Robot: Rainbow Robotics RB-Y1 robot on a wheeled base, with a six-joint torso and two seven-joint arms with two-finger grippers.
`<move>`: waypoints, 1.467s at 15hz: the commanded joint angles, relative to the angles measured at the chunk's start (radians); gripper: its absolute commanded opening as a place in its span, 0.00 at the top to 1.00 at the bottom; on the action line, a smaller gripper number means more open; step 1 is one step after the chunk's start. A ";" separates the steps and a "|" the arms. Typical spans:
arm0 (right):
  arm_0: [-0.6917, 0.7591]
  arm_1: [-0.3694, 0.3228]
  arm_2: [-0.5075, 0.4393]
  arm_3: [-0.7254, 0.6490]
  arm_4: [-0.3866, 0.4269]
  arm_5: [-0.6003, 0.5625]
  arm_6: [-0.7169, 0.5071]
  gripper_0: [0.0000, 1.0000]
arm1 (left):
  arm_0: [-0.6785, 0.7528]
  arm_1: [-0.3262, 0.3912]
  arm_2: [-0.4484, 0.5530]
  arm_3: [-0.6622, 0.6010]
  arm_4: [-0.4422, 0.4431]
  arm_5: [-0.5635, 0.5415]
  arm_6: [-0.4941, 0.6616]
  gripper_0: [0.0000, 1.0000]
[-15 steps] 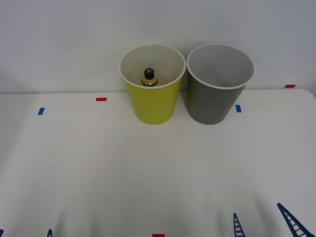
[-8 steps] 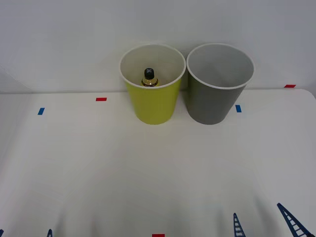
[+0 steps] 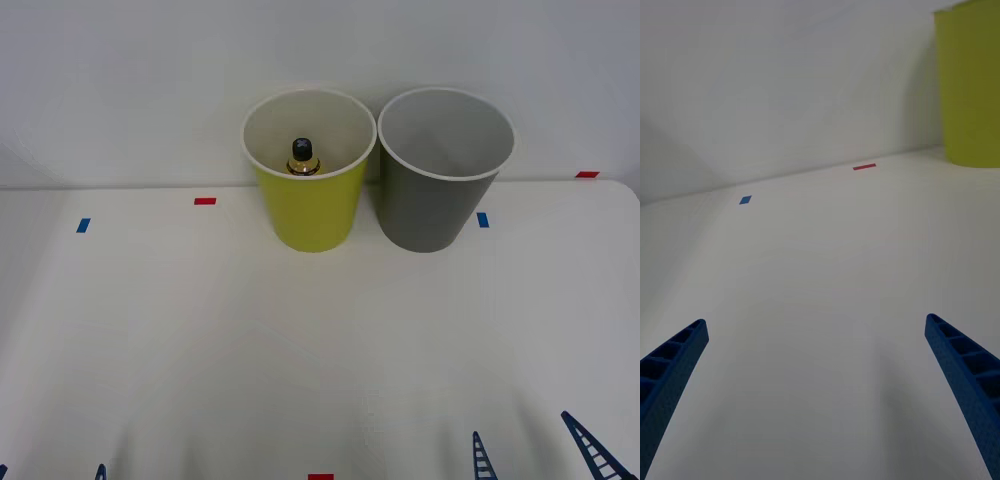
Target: Put cans in the gray bin and PET bottles in the light green bin.
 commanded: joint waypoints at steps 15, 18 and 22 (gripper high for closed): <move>0.000 0.000 0.000 0.000 0.000 0.000 0.000 0.00 | 0.000 0.000 0.000 0.000 0.000 0.000 0.000 0.00; 0.000 0.000 0.000 0.000 0.000 0.000 0.000 0.00 | 0.000 0.000 0.000 0.000 0.000 0.000 0.000 0.00; 0.000 0.000 0.000 0.000 0.000 0.000 0.000 0.00 | 0.000 0.000 0.000 0.000 0.000 0.000 0.000 0.00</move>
